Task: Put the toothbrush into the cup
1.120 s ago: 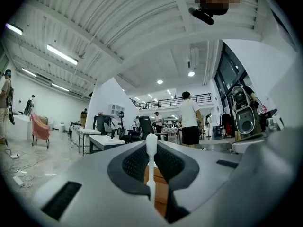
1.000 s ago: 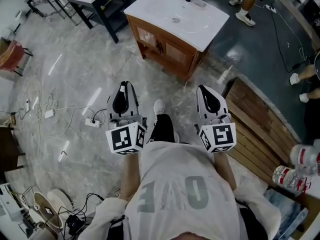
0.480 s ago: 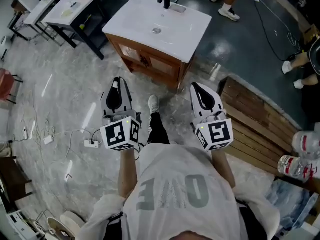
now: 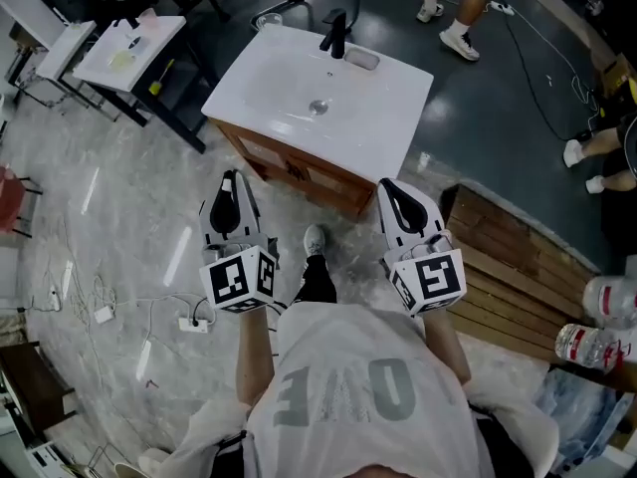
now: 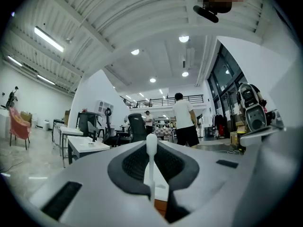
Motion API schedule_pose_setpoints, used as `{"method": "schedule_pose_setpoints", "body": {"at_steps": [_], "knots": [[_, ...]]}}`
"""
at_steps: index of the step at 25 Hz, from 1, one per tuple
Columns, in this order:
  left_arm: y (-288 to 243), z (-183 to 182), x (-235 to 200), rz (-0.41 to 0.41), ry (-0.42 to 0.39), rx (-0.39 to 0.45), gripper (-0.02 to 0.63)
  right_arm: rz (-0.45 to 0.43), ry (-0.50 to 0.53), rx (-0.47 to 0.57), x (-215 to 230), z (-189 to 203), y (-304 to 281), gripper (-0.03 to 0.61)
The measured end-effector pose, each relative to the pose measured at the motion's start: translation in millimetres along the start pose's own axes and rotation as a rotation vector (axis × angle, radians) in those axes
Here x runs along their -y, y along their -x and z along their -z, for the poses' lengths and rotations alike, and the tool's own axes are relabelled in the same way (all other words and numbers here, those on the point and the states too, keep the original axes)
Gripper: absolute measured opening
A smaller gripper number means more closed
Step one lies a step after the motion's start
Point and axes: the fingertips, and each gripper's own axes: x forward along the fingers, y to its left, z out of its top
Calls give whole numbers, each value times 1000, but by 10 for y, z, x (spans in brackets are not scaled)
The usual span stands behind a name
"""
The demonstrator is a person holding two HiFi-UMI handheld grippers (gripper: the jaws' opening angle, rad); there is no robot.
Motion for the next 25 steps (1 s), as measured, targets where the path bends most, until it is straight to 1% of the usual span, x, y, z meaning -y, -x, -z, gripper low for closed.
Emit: {"method": "schedule_pose_setpoints", "body": {"at_steps": [3, 8, 12, 15, 18, 21, 25], "knots": [[-465, -24, -191, 7, -5, -12, 52, -9, 0, -13, 92, -89, -508, 31], [-1271, 86, -512, 34, -13, -54, 52, -4, 20, -20, 191, -176, -1347, 31], [-1767, 106, -738, 71, -24, -42, 52, 8, 17, -27, 265, -192, -1847, 31], [-2113, 187, -874, 85, -5, -64, 52, 23, 17, -46, 297, -181, -2150, 31], [-2304, 226, -905, 97, 11, -73, 52, 26, 23, -59, 292, -200, -2322, 31], [-2409, 224, -922, 91, 32, -65, 52, 33, 38, -61, 314, -234, -2476, 31], [-2489, 233, -953, 86, 30, -69, 52, 38, 44, -47, 351, -287, -2674, 31]]}}
